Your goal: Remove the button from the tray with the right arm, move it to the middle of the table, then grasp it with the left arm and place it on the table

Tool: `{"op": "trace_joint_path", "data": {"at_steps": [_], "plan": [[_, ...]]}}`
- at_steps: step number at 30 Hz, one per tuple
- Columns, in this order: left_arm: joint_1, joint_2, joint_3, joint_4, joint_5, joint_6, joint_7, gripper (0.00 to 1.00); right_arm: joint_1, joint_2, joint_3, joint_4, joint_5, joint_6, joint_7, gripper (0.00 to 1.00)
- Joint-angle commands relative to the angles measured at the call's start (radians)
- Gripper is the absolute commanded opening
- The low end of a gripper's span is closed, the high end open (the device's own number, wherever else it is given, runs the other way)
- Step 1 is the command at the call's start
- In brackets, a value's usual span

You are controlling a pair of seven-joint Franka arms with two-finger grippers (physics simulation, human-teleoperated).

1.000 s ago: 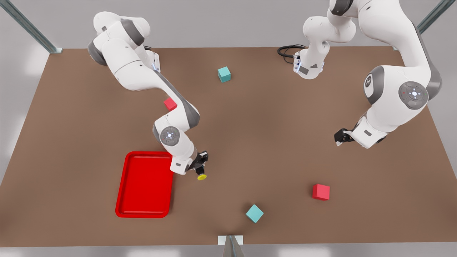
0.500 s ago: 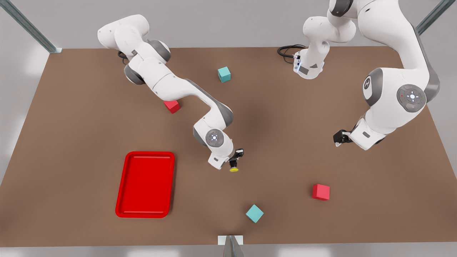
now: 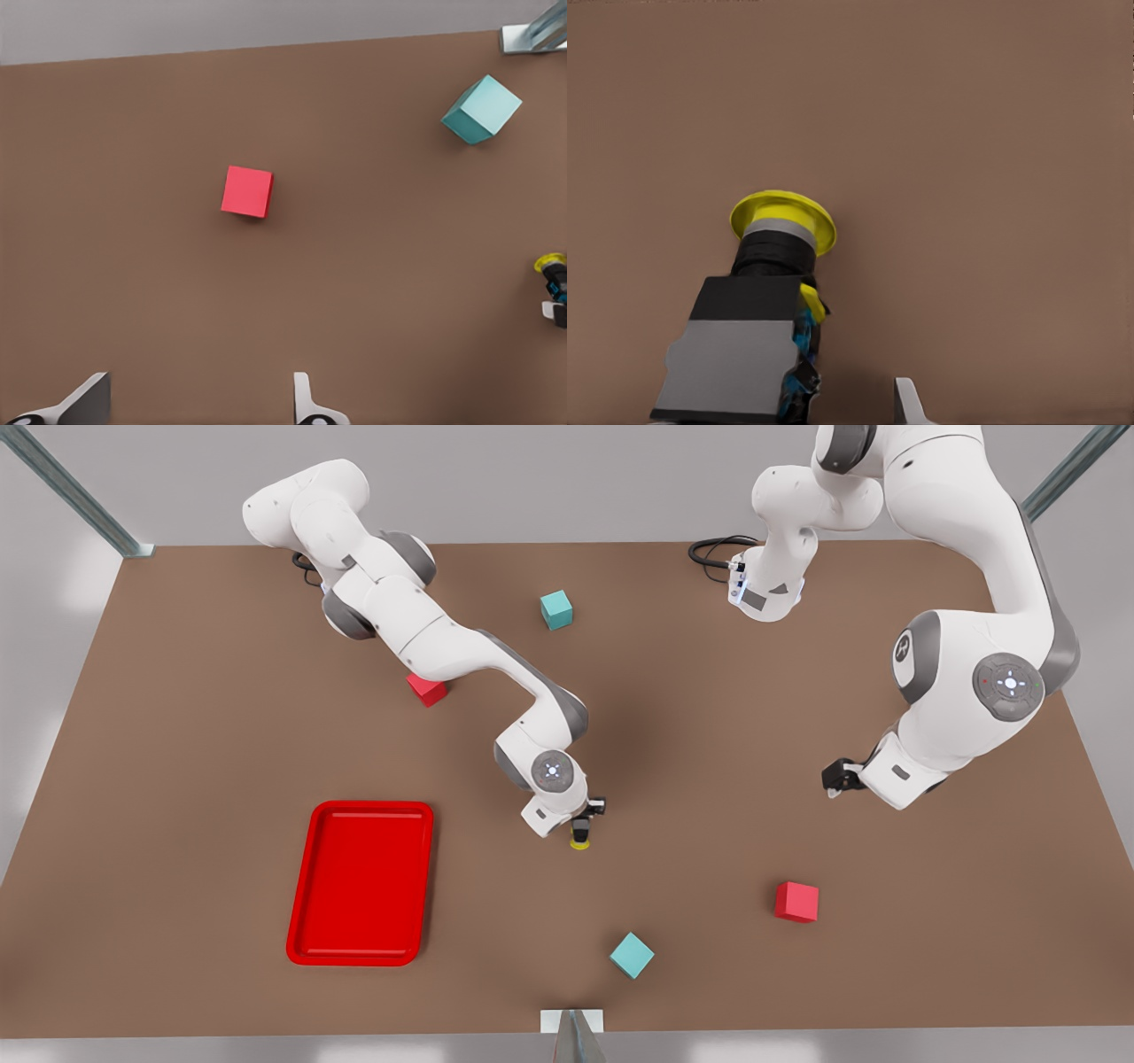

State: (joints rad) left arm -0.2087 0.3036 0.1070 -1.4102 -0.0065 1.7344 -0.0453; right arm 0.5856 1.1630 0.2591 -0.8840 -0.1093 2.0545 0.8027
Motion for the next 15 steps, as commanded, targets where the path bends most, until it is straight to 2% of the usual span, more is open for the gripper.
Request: {"op": "trace_joint_path", "data": {"at_steps": [1,6,9,12,14,15], "plan": [[0.0,-0.001,0.0,0.001,0.002,0.01,-0.001,1.0,0.002,-0.002,-0.005,-0.001,0.0,-0.001,0.179,1.0],[-0.011,-0.001,-0.012,0.001,0.002,0.01,-0.002,1.0,0.002,-0.003,-0.005,0.002,0.0,-0.001,0.167,1.0],[-0.051,0.034,-0.127,0.002,0.007,0.037,-0.018,1.0,-0.006,-0.012,-0.005,0.003,0.0,-0.002,0.164,1.0],[-0.077,0.075,-0.188,0.002,0.002,0.073,-0.067,1.0,-0.113,-0.226,0.006,-0.009,0.003,-0.045,-0.026,1.0],[-0.121,0.133,-0.191,0.001,-0.001,0.155,-0.172,1.0,-0.262,-0.402,0.008,-0.013,0.006,-0.359,-0.335,1.0],[-0.169,0.175,-0.191,0.001,0.002,0.218,-0.31,1.0,-0.368,-0.531,0.008,-0.079,0.005,-0.536,-0.454,1.0]]}}
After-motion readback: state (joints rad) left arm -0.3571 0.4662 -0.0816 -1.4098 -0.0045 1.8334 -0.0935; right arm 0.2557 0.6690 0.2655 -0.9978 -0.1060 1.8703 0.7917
